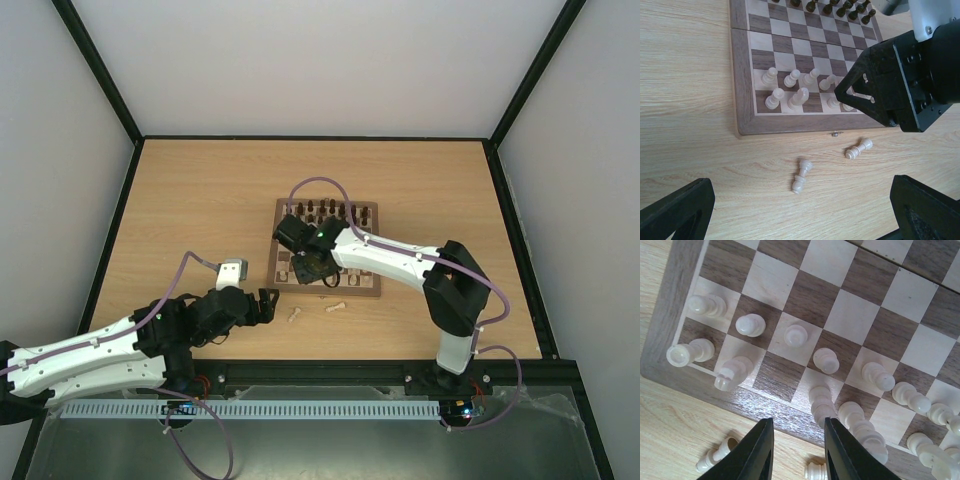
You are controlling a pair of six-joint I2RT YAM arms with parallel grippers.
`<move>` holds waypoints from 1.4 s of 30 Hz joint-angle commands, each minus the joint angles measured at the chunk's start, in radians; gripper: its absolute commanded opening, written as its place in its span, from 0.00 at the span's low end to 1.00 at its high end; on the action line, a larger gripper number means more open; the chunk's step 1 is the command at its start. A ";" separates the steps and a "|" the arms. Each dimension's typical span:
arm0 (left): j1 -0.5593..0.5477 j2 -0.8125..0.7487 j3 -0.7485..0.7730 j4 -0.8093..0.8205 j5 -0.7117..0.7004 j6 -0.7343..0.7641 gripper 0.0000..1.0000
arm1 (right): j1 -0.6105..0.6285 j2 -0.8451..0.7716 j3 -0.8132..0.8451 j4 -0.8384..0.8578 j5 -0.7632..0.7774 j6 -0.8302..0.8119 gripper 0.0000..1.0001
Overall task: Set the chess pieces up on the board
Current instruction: Move the chess piece to the chessboard.
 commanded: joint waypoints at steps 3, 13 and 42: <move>-0.001 0.002 0.028 -0.030 -0.018 -0.006 0.99 | -0.005 0.018 -0.025 -0.056 0.013 -0.016 0.27; -0.001 0.004 0.028 -0.030 -0.018 -0.008 0.99 | -0.016 0.027 -0.030 -0.045 0.025 -0.020 0.27; -0.001 0.007 0.028 -0.034 -0.020 -0.011 0.99 | -0.023 0.077 -0.016 -0.016 -0.007 -0.044 0.11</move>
